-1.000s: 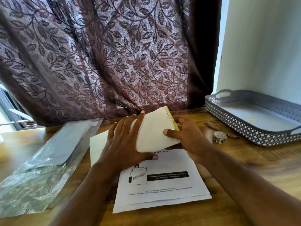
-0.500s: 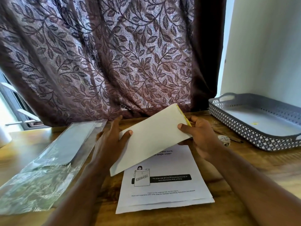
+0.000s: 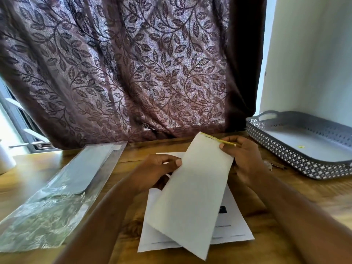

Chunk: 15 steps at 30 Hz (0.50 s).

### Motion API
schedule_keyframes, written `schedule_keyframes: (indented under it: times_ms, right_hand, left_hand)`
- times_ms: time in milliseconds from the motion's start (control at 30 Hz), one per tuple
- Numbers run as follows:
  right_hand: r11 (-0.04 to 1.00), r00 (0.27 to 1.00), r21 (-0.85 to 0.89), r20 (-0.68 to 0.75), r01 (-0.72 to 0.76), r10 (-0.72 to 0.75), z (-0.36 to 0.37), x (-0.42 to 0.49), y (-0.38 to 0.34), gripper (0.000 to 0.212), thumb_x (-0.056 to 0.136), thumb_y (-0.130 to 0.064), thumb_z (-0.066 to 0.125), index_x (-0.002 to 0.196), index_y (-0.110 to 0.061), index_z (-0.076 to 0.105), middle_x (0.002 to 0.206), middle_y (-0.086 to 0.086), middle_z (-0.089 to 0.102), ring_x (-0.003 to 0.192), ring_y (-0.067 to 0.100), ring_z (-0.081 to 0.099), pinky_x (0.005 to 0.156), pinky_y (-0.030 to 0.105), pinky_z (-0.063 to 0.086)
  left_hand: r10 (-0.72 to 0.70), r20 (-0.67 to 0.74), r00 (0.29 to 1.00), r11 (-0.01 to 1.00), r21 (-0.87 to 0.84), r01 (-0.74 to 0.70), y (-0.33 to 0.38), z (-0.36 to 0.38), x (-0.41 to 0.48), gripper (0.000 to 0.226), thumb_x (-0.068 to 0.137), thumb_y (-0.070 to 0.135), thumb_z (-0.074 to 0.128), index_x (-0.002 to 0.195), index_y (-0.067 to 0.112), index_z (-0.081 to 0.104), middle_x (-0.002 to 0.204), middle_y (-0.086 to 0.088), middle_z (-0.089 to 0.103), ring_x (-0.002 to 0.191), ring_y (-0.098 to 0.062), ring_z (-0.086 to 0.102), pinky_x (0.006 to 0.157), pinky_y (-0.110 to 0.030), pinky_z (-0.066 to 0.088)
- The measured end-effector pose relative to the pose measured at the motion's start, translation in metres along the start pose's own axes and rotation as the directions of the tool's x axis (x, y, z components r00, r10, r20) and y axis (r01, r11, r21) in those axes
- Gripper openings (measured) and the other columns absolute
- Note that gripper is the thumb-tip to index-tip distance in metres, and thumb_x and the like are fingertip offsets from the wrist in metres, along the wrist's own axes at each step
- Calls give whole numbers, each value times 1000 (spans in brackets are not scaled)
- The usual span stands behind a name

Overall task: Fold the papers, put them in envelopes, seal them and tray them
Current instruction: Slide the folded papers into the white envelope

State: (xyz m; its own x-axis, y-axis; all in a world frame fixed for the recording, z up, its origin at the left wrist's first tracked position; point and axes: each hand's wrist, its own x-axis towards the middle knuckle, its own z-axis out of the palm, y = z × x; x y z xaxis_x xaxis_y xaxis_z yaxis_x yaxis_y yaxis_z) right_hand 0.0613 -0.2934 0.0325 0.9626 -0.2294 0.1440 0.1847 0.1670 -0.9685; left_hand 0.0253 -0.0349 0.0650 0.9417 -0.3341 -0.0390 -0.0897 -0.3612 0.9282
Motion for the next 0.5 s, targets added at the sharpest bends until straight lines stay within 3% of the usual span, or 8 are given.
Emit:
schedule_keyframes:
  times_ms: [67, 167, 200, 267, 400, 500]
  right_hand:
    - [1000, 998, -3, 53, -21, 21, 6, -3, 2, 12, 88, -1, 71, 100, -4, 69, 96, 18, 74, 78, 28, 71, 64, 39, 60]
    - [998, 984, -1, 166, -64, 63, 14, -9, 6, 12, 89, -2, 71, 101, -3, 71, 101, 19, 76, 88, 35, 74, 79, 49, 62]
    - [998, 977, -17, 204, -64, 66, 17, -12, 6, 10, 90, -3, 70, 99, -3, 71, 100, 19, 76, 89, 35, 74, 79, 48, 62]
    - [998, 962, -40, 267, -48, 57, 21, -17, 7, 7, 92, -6, 69, 96, -3, 73, 98, 17, 76, 87, 32, 74, 72, 40, 61]
    - [996, 946, -21, 313, -81, 84, 28, -25, 6, 35, 99, -28, 60, 91, 0, 77, 89, 20, 75, 72, 26, 70, 61, 32, 56]
    - [996, 945, -67, 319, -57, 76, 27, -24, 6, 28, 98, -22, 62, 89, -2, 79, 89, 17, 76, 71, 24, 70, 58, 29, 55]
  left_hand:
    - [-26, 9, 1000, 997, -66, 26, -2, 6, 1, 47, 79, 50, 65, 117, 23, 70, 105, -10, 76, 73, -30, 67, 53, -28, 54]
    - [-55, 1, 998, 967, -250, 53, -7, 17, 5, 34, 91, 34, 67, 120, 17, 68, 111, -9, 75, 99, -33, 72, 87, -44, 59]
    - [-60, -18, 998, 952, -303, 52, -9, 20, 5, 27, 95, 26, 64, 120, 14, 68, 111, -9, 75, 103, -31, 72, 92, -44, 57]
    - [-57, -73, 996, 931, -365, 27, -11, 26, 8, 21, 99, 14, 59, 117, 10, 68, 109, -12, 76, 100, -31, 72, 90, -43, 58]
    - [-85, -161, 983, 929, -369, 19, -13, 32, 11, 16, 98, 11, 57, 105, 14, 71, 98, -10, 77, 81, -23, 73, 75, -36, 59]
    - [-102, -171, 980, 929, -369, 33, -11, 33, 10, 16, 99, 21, 57, 104, 15, 72, 97, -8, 78, 83, -23, 72, 77, -35, 58]
